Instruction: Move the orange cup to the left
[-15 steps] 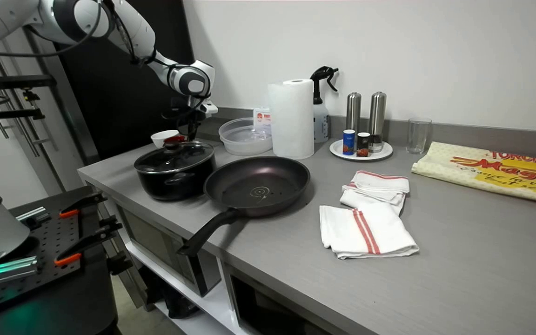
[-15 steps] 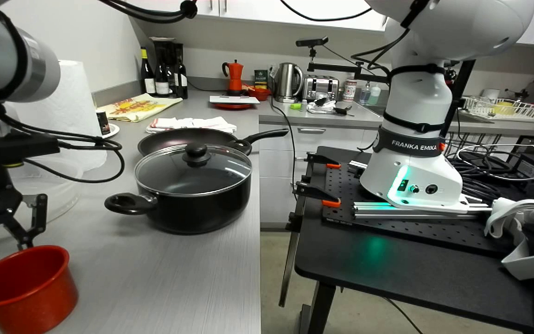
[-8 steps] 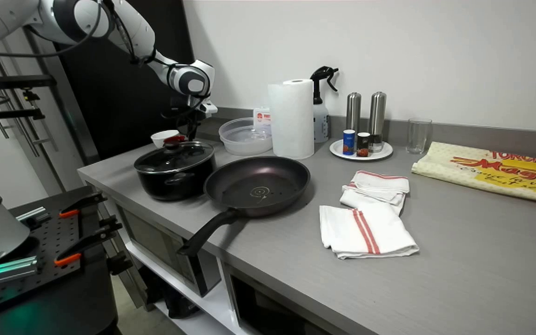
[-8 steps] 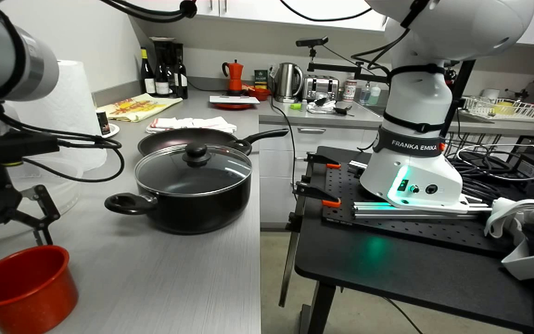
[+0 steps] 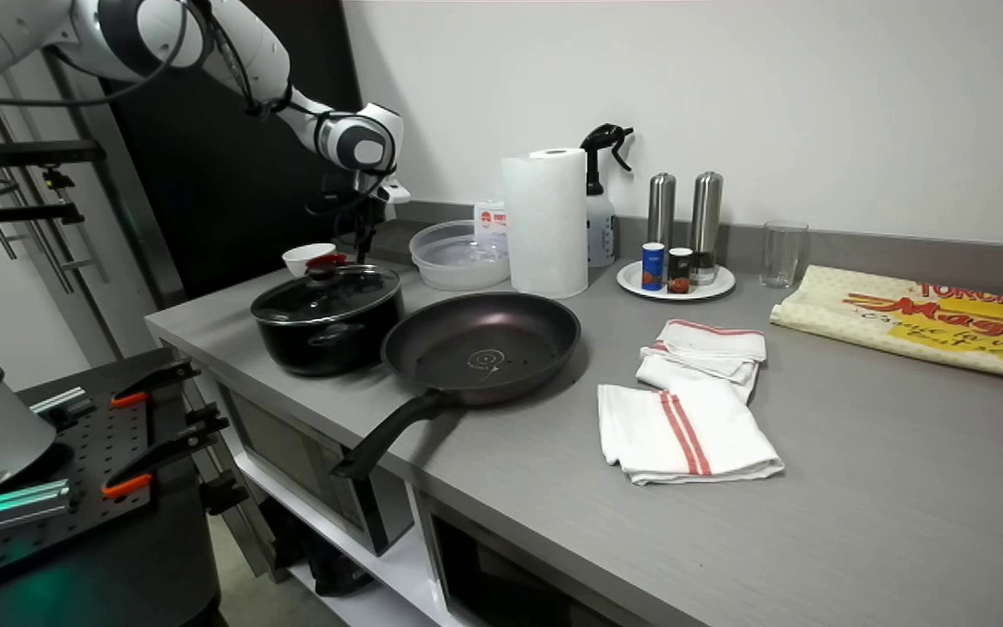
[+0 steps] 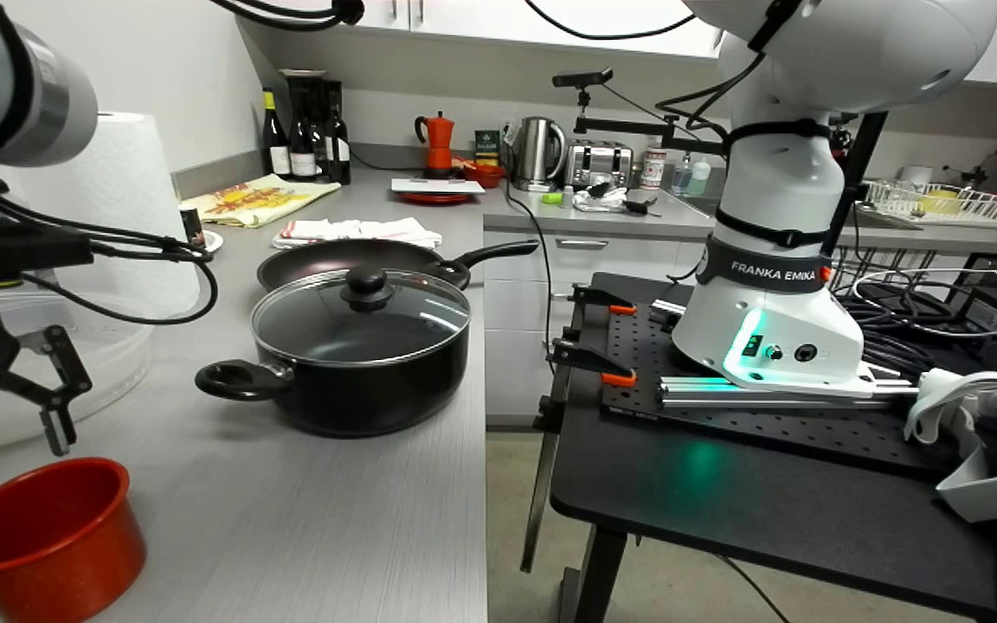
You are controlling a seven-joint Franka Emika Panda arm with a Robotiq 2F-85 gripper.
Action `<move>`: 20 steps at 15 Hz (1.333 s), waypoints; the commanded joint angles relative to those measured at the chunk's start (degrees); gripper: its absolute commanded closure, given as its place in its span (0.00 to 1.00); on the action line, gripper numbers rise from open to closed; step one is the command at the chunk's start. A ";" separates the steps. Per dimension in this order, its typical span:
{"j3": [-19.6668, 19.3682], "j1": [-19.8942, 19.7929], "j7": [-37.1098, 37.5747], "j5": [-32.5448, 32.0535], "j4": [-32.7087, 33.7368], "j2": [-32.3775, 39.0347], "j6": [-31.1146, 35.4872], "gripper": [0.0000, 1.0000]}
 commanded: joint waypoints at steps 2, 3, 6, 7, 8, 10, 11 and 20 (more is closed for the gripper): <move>-1.31 0.37 0.79 -1.31 1.23 -1.01 -1.13 0.00; -1.48 0.23 0.85 -1.36 1.27 -1.25 -1.28 0.00; -2.40 -0.09 0.64 -1.48 -0.34 -3.20 -0.41 0.00; -2.73 -0.21 0.53 -1.42 -1.05 -4.14 -0.10 0.00; -3.08 -0.31 0.43 -1.42 -1.93 -5.22 0.26 0.00; -3.84 -0.38 0.17 -1.64 -4.02 -7.78 1.09 0.00; -4.23 -0.42 -0.27 -1.84 -5.59 -9.55 1.29 0.00; -4.97 -2.53 -9.85 -9.67 -26.03 -28.18 0.69 0.00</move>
